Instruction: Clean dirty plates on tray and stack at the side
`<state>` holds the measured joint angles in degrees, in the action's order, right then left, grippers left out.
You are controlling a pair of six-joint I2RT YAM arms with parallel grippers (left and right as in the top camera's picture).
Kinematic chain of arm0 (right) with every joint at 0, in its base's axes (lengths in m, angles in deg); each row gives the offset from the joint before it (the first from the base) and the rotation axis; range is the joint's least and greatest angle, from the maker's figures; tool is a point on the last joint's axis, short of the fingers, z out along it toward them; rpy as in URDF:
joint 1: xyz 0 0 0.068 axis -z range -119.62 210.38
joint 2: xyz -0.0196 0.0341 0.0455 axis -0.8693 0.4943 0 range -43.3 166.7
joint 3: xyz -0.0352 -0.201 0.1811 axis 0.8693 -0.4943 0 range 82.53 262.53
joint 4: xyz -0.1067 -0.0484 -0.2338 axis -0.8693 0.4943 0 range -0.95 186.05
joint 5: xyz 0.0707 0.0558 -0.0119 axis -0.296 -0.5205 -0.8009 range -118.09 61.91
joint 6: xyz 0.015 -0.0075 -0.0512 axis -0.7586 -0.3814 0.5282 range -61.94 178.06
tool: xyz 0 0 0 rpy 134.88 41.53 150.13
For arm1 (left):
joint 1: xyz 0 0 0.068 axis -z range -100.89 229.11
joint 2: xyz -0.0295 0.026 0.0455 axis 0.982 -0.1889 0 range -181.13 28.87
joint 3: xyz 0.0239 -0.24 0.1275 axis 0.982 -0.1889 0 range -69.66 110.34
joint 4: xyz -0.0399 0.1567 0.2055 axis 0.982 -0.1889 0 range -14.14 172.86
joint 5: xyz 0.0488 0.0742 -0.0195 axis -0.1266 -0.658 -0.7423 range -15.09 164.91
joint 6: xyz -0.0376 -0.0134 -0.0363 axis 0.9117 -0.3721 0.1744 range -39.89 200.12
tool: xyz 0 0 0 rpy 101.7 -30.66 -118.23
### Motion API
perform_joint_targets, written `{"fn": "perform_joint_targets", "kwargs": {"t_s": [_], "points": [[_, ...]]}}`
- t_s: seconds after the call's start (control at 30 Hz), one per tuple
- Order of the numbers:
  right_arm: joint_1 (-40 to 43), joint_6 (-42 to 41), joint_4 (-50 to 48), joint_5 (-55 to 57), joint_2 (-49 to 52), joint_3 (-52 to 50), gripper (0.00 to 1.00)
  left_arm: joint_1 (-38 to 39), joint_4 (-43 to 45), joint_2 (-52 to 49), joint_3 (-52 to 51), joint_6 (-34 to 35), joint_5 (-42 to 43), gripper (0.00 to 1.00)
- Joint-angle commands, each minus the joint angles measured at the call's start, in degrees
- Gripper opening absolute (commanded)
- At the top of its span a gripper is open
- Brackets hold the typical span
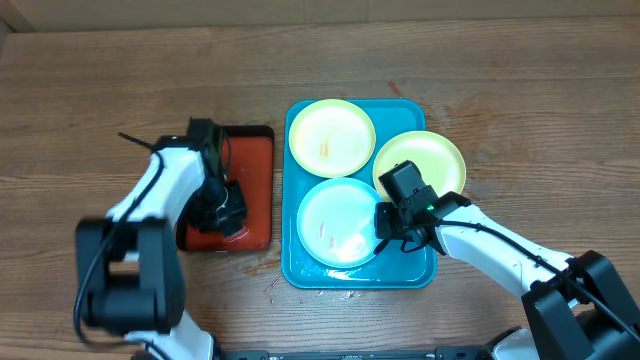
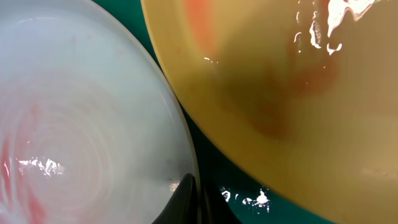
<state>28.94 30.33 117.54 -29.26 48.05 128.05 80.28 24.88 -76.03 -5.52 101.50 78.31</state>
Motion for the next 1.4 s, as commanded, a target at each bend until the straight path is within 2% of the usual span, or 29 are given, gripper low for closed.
{"fn": "perform_joint_targets", "kwargs": {"t_s": [0.0, 0.03, 0.3, 0.37, 0.4, 0.53, 0.73, 0.9, 0.93, 0.97, 1.17, 1.27, 1.37], "points": [[0.39, 1.18, -0.11, 1.11, -0.39, -0.24, 0.04, 0.52, 1.57, -4.00, 0.83, 0.02, 0.90, 0.17], [0.39, 1.18, -0.11, 1.11, -0.39, -0.24, 0.04, 0.52, 2.23, -4.57, 0.83, 0.50, 1.18, 0.04], [0.39, 1.18, -0.33, 1.11, -0.39, -0.24, 0.05, 0.52, 2.25, -1.60, 4.39, 0.85, 6.34, 0.05], [0.39, 1.18, -0.31, 1.11, -0.39, -0.24, 0.05, 0.61, 2.43, -0.52, 5.22, 0.87, 8.76, 0.16], [0.39, 1.18, -0.33, 1.11, -0.39, -0.24, 0.05, 0.74, 2.75, -0.02, 5.55, 0.87, 9.86, 0.29], [0.39, 1.16, -0.35, 1.09, -0.39, -0.24, 0.05, 1.22, 3.13, 0.63, 5.84, 0.28, 9.11, 0.49], [0.39, 1.18, -0.28, 1.11, -0.39, -0.24, 0.06, 1.11, 1.70, 0.63, 5.84, 0.09, -0.61, 0.53], [0.39, 1.16, -0.35, 1.09, -0.39, -0.24, 0.06, 1.05, 3.67, 0.28, 5.20, 3.87, -11.52, 0.55], [0.39, 1.16, -0.35, 1.09, -0.39, -0.24, 0.06, 1.05, 4.83, 0.02, 4.90, 3.98, -11.69, 0.54], [0.39, 1.16, -0.33, 1.09, -0.39, -0.24, 0.06, 1.05, 6.12, -0.17, 4.59, 3.96, -11.17, 0.50], [0.39, 1.14, -0.37, 1.09, -0.39, -0.24, 0.09, 1.11, 12.22, -0.74, 4.44, 3.85, -4.48, 0.04], [0.39, 1.14, -0.33, 1.09, -0.39, -0.24, 0.09, 1.14, 13.49, -0.74, 4.44, 0.15, 1.55, 0.04], [0.39, 1.16, -0.35, 1.09, -0.39, -0.24, 0.09, 1.14, 13.16, -0.72, 5.22, -7.61, 8.79, 0.04]]}}
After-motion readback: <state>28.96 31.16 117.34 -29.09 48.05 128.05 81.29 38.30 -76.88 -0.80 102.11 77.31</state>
